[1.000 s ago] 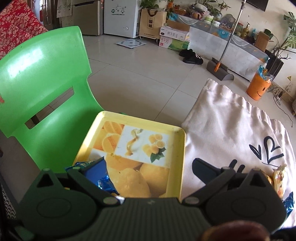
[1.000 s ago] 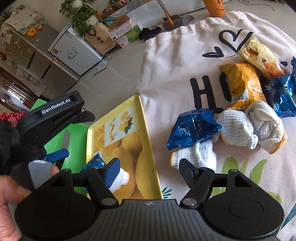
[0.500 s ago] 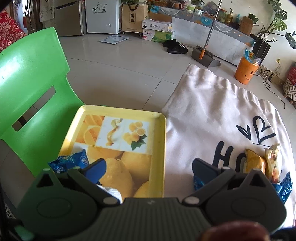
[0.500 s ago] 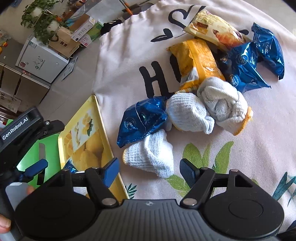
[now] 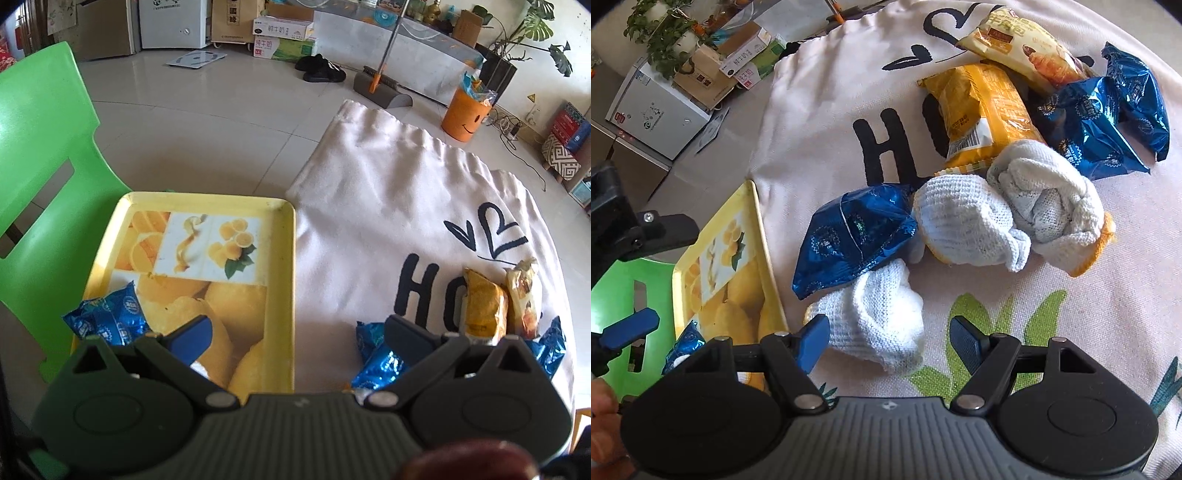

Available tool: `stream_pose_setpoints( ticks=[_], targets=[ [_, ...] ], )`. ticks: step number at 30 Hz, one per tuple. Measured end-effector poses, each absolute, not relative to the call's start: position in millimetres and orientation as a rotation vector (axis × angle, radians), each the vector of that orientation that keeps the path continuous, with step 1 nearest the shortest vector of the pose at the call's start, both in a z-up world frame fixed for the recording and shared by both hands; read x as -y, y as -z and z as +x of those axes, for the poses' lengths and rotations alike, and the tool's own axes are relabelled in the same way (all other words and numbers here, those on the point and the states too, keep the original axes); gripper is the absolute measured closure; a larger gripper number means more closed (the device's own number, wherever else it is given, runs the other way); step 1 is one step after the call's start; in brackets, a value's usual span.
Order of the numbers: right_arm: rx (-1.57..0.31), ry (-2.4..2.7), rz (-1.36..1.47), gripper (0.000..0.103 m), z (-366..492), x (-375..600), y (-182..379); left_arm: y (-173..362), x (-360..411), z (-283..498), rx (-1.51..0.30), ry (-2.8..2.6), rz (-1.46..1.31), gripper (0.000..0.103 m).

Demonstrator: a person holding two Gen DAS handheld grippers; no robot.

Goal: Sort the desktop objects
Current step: 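Move both grippers back to the pile on the cloth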

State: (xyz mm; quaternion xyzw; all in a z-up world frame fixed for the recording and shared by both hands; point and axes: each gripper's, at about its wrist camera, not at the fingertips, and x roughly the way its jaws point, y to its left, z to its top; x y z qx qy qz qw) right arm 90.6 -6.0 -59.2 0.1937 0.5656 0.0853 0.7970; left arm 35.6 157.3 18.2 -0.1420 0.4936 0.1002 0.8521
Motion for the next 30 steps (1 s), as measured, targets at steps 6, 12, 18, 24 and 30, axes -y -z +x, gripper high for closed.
stream_pose_setpoints(
  ticks=[6,12,18,24,30],
  targets=[
    [-1.175,-0.231,0.424,0.047,90,-1,60,-4,-150,39,-1.107,-0.154,-0.354,0.001],
    [-1.159,-0.231,0.434,0.057,88,7,53,-2,-141,42,-1.126,-0.129,-0.338,0.001],
    [-1.173,-0.181,0.387,0.058,82,26,43,4,-133,47,-1.143,-0.100,-0.359,0.001],
    [-1.200,-0.132,0.392,0.058,72,54,37,18,-122,57,-1.186,-0.080,-0.415,0.001],
    [-1.196,-0.097,0.378,0.057,70,75,32,23,-112,65,-1.197,-0.070,-0.478,0.001]
  ],
)
